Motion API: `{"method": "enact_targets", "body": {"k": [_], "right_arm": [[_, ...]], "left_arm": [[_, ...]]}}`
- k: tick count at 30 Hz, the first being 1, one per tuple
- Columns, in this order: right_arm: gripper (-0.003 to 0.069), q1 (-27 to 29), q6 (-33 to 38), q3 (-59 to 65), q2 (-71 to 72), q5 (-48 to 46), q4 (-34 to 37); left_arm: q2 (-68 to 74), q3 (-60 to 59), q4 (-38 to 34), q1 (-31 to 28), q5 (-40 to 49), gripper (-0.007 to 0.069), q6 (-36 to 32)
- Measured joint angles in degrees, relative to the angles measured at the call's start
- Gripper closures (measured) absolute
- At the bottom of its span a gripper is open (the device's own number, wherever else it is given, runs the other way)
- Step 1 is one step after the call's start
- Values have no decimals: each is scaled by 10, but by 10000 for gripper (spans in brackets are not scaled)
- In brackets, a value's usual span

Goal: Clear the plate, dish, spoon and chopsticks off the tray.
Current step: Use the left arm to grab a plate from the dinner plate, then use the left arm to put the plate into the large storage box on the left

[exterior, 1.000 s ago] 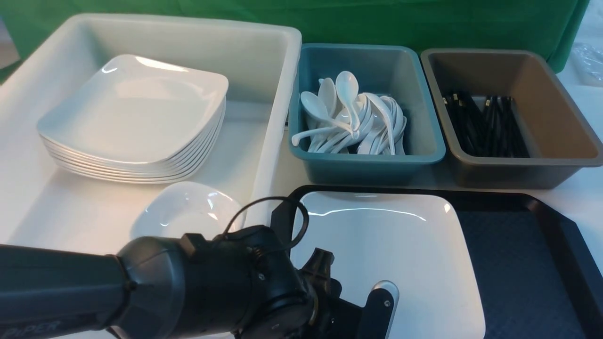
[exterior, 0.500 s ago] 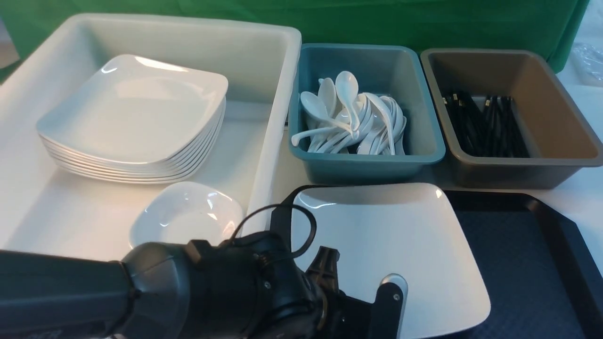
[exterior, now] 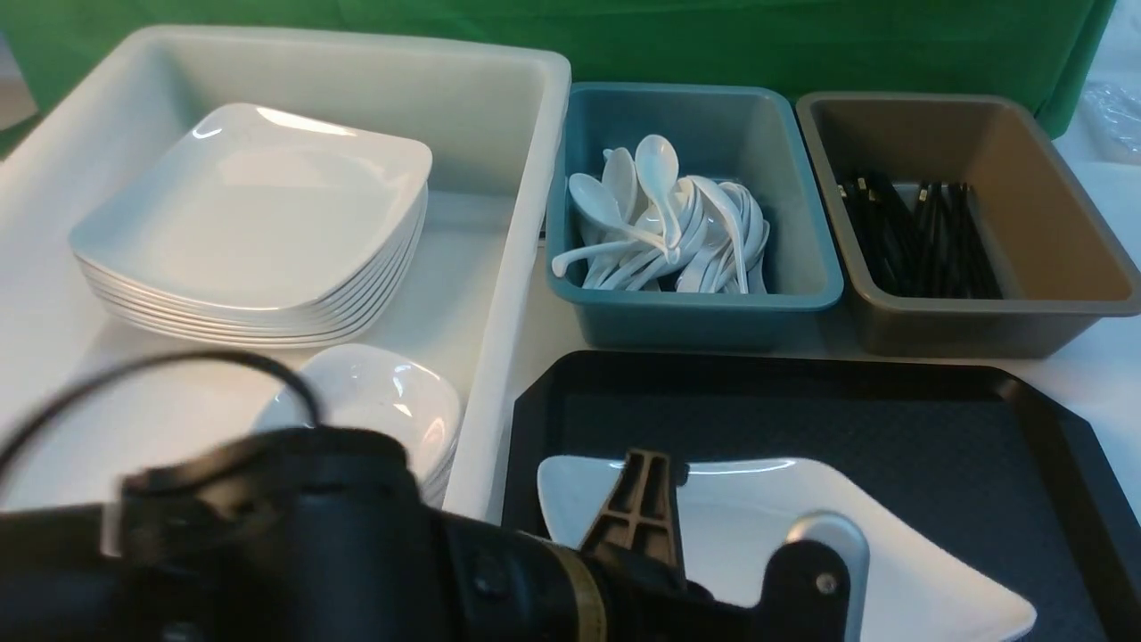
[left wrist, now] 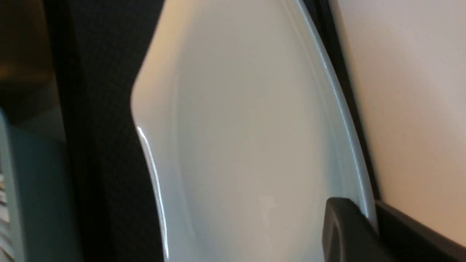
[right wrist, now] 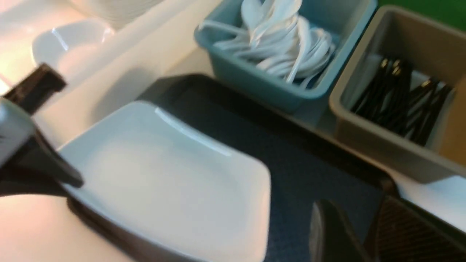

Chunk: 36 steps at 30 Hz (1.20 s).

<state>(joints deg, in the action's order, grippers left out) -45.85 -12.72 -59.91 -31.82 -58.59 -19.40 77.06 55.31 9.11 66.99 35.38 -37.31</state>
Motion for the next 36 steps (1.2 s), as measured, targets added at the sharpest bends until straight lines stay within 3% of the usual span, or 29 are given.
{"method": "enact_targets", "body": {"k": [7,9,11,14,18,23,31,36], "right_arm": [[462,0,-17,-4,0,-5,-48],[560,0,-27,-4,0,-5,-66],[599,0,-28,-4,0,-5,-71],[629,0,-36,-4,0,-4,-75],[631,0,-61,-4,0,18,-75],[631,0,-78,-4,-2,55,-59],[632,0,-72,-4,-20,72,-44],[632,0,-59,-4,-25,75,-44]], "left_arm": [[-58,23,-5,0,-12,598,0],[-77,26,-8,0,-27,598,0],[-87,26,-7,0,-38,598,0],[-98,27,27,-1,-47,598,12],[-102,42,99,-36,-46,597,81],[-102,55,152,-147,-46,597,102],[-45,55,170,-399,-51,597,99],[27,55,183,-479,-60,597,67]]}}
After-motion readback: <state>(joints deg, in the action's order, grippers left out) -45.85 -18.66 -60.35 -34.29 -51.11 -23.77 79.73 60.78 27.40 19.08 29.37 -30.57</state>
